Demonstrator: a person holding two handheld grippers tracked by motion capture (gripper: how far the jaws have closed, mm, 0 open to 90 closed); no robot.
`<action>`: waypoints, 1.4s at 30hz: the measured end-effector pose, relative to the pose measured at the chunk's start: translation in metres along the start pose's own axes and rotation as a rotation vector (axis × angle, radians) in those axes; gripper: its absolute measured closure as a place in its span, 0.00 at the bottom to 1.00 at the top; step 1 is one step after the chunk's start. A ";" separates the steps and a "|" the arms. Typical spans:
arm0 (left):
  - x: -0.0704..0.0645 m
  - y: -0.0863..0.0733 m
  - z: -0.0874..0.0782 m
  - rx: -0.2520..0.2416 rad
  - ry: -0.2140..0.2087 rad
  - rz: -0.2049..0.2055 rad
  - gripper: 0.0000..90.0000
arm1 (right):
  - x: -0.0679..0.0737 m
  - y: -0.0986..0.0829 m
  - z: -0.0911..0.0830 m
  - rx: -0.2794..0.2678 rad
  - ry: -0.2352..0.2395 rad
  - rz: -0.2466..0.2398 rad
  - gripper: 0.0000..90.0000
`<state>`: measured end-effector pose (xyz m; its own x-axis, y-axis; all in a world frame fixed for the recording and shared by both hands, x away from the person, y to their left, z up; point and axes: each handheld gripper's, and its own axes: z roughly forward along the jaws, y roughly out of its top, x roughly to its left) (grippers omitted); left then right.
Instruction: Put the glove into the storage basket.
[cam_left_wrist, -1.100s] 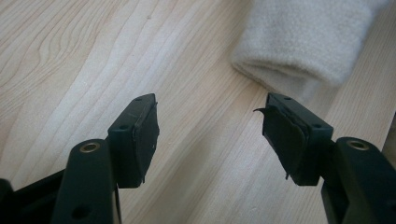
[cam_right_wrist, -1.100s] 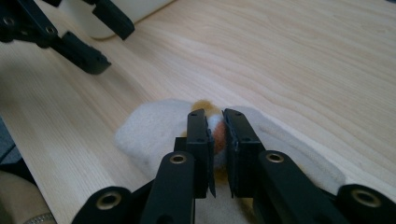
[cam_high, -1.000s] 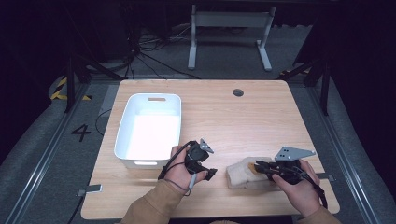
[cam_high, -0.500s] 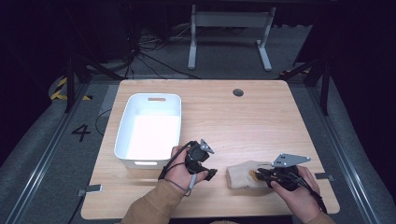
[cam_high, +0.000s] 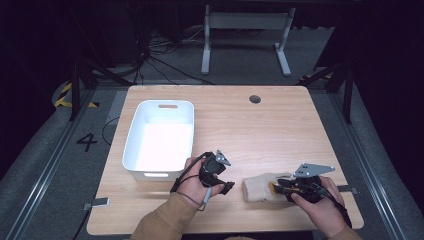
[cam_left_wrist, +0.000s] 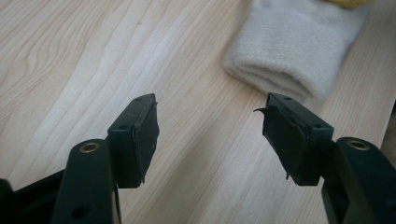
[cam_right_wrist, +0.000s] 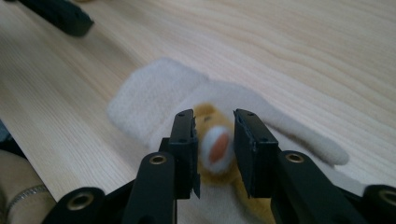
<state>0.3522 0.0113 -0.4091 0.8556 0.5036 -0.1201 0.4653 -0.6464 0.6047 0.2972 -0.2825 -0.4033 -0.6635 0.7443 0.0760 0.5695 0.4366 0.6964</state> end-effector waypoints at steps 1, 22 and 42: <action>-0.001 0.001 0.001 -0.003 -0.005 0.002 0.42 | -0.002 0.001 -0.001 -0.013 0.002 0.004 0.77; -0.012 0.019 -0.001 -0.004 -0.041 0.051 0.35 | -0.048 0.002 -0.019 -0.075 -0.059 0.077 0.73; -0.022 0.037 0.005 -0.010 -0.092 0.055 0.36 | -0.068 -0.006 -0.019 -0.086 -0.084 0.085 0.66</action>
<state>0.3517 -0.0266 -0.3880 0.8970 0.4128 -0.1578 0.4154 -0.6657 0.6200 0.3296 -0.3454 -0.3986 -0.5696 0.8180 0.0803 0.5759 0.3275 0.7490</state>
